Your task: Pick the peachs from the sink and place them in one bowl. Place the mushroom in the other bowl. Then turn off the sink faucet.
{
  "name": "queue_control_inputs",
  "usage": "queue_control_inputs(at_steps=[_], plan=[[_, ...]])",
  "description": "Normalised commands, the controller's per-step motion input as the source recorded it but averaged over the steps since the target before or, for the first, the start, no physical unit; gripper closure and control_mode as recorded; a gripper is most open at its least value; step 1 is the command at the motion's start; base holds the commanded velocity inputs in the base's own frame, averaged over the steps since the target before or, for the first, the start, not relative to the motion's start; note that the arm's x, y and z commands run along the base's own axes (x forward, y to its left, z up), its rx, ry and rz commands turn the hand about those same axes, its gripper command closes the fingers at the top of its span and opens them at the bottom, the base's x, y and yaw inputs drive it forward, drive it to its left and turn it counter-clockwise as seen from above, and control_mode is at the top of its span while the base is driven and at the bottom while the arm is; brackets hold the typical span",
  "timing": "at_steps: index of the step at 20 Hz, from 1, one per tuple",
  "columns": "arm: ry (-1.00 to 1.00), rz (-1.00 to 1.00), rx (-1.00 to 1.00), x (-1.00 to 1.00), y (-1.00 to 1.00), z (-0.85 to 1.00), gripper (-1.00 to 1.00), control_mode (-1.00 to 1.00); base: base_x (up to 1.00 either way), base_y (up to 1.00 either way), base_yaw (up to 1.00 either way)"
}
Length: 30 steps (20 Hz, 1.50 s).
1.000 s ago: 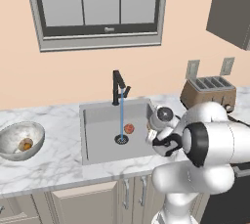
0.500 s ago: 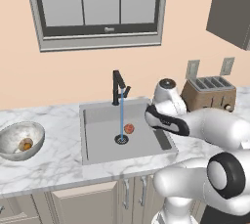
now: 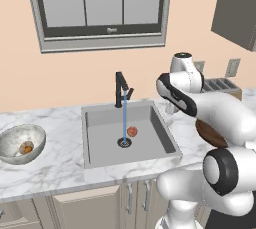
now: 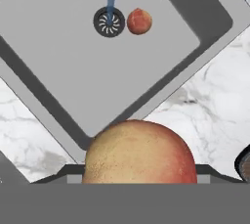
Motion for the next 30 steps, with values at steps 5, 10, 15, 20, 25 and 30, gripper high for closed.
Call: queue_control_inputs(at_steps=[5, 10, 15, 20, 25, 30], plan=[[-0.17, -0.22, 0.00, -0.77, -0.78, -0.14, 1.00, -1.00, 0.00, 0.00, 0.00], [-0.14, -0.20, 0.00, -0.45, -0.82, -0.17, 1.00, -1.00, 0.00, 0.00, 0.00], [-0.01, -0.15, 0.02, 0.00, -0.77, -0.14, 1.00, -1.00, 0.00, 0.00, 0.00], [0.00, -0.09, 0.09, 0.03, -0.77, -0.25, 1.00, -1.00, 0.00, 0.00, 0.00], [0.00, -0.02, 0.09, 0.08, -0.58, -0.38, 1.00, -1.00, 0.00, 0.00, 0.00], [0.00, 0.00, 0.06, 0.17, -0.36, -0.54, 1.00, -1.00, 0.00, 0.00, 0.00]])
